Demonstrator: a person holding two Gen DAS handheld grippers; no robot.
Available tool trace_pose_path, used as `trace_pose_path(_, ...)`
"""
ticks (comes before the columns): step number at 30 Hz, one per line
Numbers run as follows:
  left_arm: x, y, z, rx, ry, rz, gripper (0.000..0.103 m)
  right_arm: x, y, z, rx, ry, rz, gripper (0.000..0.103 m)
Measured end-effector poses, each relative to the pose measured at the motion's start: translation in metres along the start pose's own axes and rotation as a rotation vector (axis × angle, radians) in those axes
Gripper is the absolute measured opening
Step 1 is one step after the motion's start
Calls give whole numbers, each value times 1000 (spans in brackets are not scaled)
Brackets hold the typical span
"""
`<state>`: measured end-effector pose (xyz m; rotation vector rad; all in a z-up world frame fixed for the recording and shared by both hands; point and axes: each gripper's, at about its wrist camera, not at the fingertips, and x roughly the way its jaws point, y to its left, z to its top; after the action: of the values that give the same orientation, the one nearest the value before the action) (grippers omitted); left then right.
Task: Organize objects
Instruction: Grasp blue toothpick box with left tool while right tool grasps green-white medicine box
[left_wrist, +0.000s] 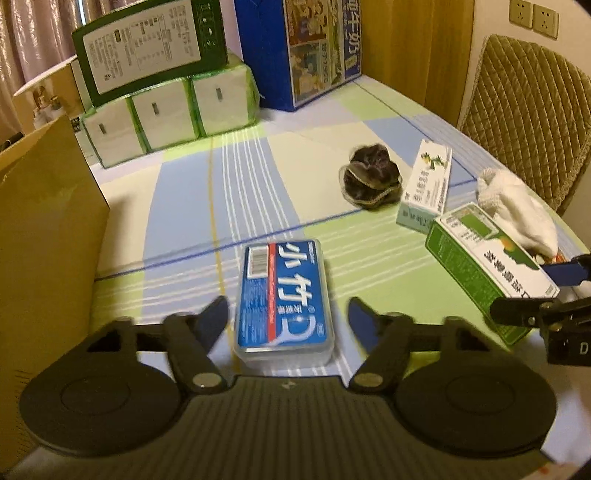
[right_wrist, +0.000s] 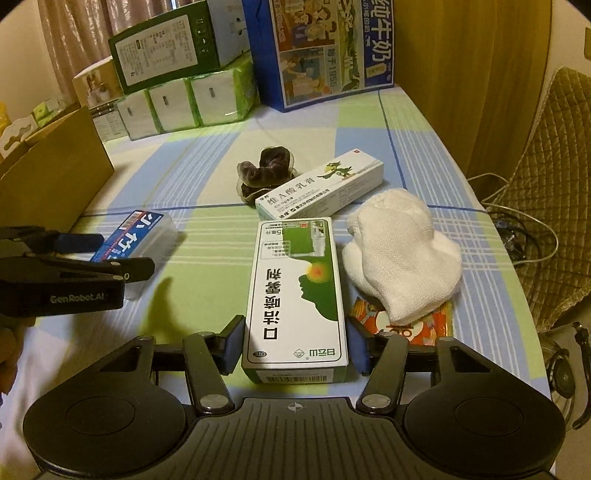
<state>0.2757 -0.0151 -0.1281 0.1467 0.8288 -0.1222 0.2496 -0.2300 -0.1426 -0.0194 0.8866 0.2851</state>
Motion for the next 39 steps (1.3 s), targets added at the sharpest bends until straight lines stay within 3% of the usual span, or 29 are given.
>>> trace_pose_path(5, -20, -7, -19, -4, 22, -7, 52, -12, 13, -11, 8, 23, -18, 53)
trace_pose_path(10, -66, -14, -58, -41, 46, -26, 52, -37, 30, -40, 52, 52, -36, 53)
trace_pose_path(17, -113, -15, -99, -59, 57, -43, 55, -70, 47, -69, 85, 89, -10, 53)
trace_pose_path(19, -115, -14, -102, -57, 50, -41, 61, -70, 50, -70, 85, 85, -15, 55)
trace_pose_path(27, -104, -8, -95, -53, 50, -48, 61, -58, 46, -60, 82, 72, -5, 60)
trace_pose_path(39, -88, -9, -96, -42, 93, -50, 53, -42, 47, -58, 46, 81, -15, 60)
